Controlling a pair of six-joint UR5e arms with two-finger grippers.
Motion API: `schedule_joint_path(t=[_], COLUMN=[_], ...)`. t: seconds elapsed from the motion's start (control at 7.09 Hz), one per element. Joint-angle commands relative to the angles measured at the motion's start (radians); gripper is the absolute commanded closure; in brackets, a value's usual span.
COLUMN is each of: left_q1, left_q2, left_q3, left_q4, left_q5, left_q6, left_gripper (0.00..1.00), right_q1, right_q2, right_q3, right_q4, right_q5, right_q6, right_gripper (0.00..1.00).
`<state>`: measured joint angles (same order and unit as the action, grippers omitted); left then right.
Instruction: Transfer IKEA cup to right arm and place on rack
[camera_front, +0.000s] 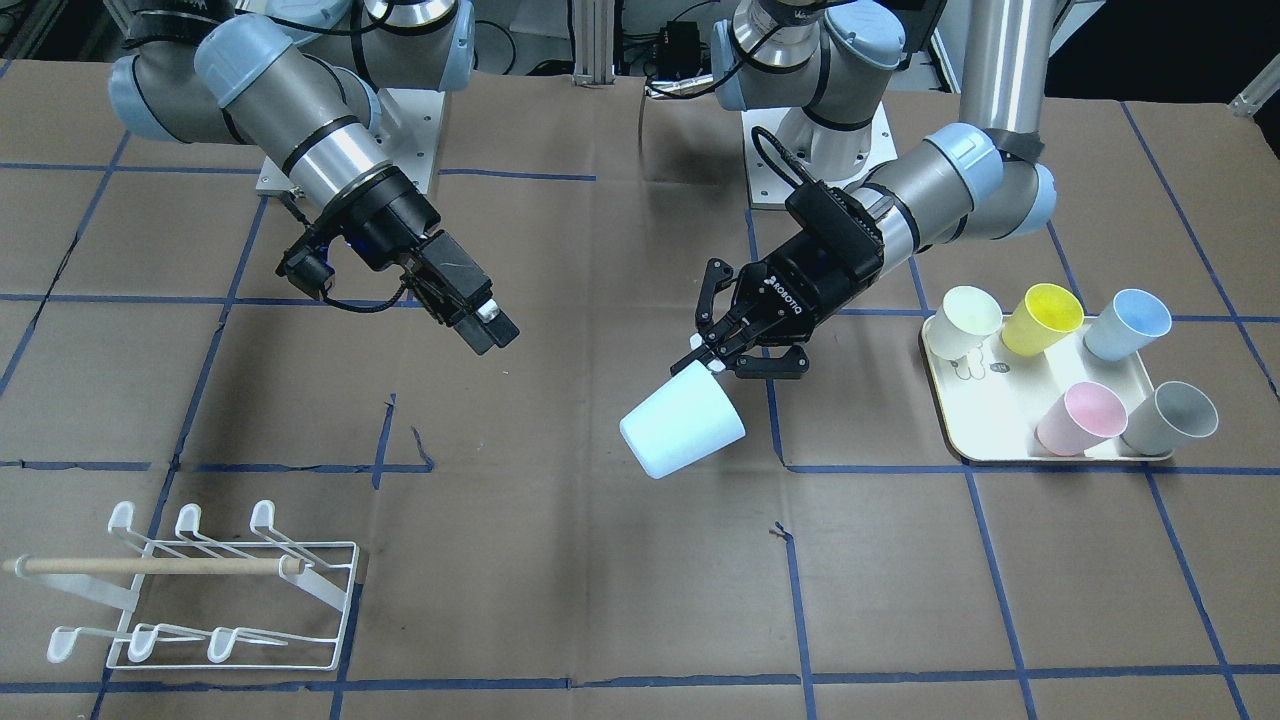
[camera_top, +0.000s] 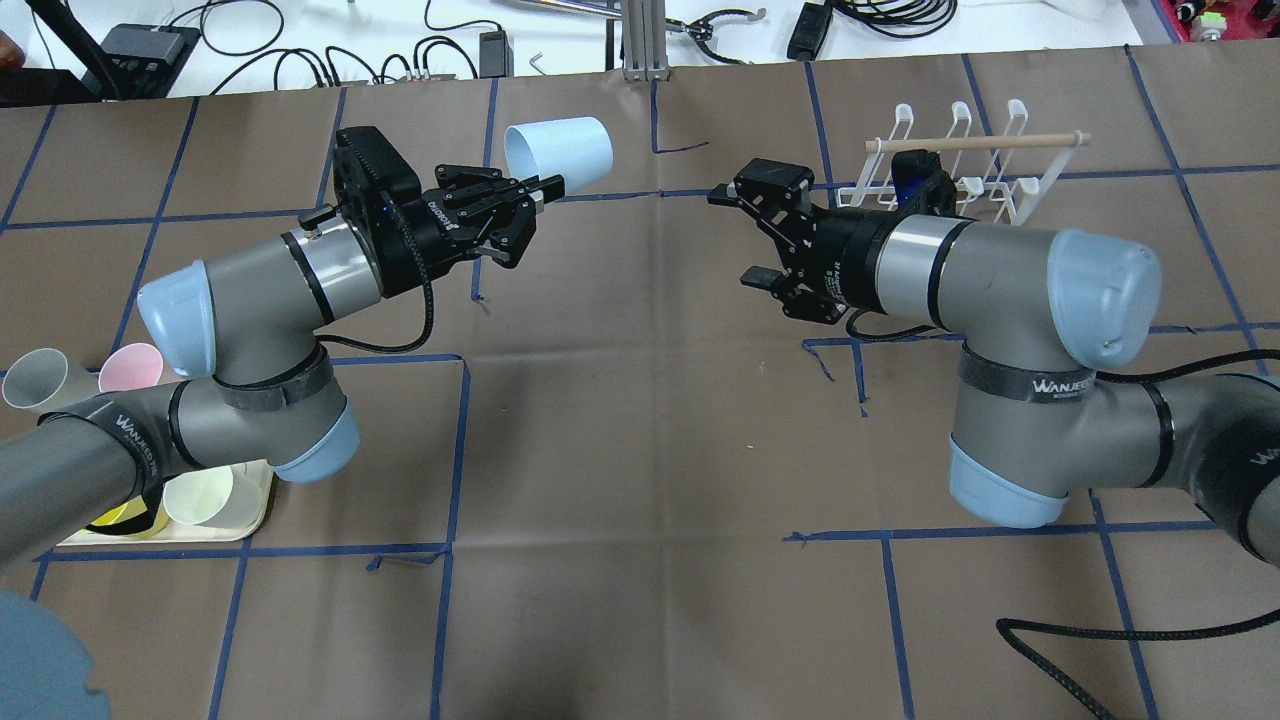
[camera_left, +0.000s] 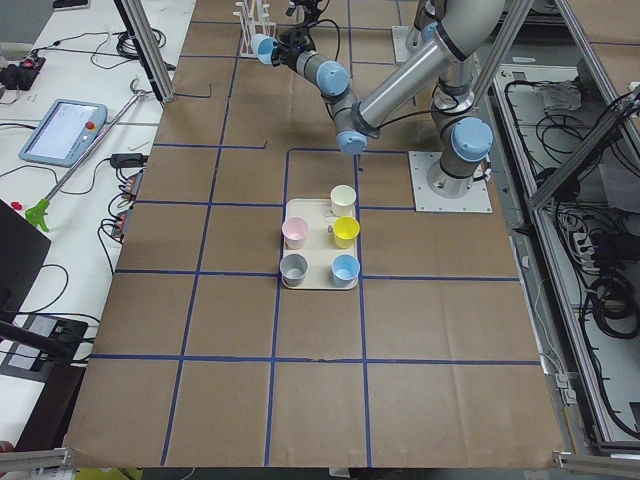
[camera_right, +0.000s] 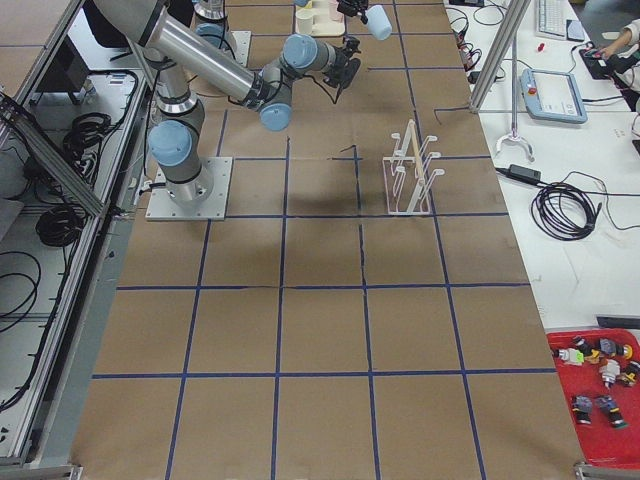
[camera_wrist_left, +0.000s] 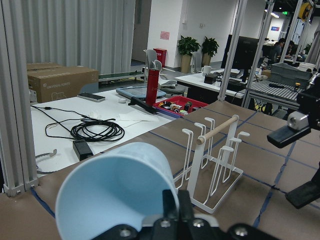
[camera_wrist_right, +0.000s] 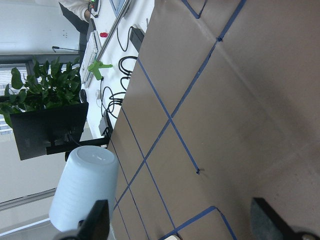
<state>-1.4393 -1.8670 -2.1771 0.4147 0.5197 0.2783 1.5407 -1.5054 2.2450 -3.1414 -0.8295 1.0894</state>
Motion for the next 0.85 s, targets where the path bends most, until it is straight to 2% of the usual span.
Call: schedule_joint_path(t=[0.0, 0.42, 0.71], left_q1=[-0.038, -0.082, -0.084], left_q2=[-0.001, -0.001, -0.001], left_q3=[-0.003, -0.003, -0.003], left_q4=[0.03, 0.03, 0.03], left_q5=[0.0, 0.023, 0.025], left_q6=[-0.057, -0.059, -0.06], left_gripper=[0.96, 0.96, 0.96], right_q1=[-0.004, 0.004, 0.015], right_q2=[0.02, 0.063, 0.07], right_q3=[-0.001, -0.004, -0.027], right_q4=[-0.136, -0.146, -0.147], right_q5=[0.006, 0.007, 0.007], right_q6=[0.032, 0.098, 0.267], right_gripper=[0.0, 0.0, 0.01])
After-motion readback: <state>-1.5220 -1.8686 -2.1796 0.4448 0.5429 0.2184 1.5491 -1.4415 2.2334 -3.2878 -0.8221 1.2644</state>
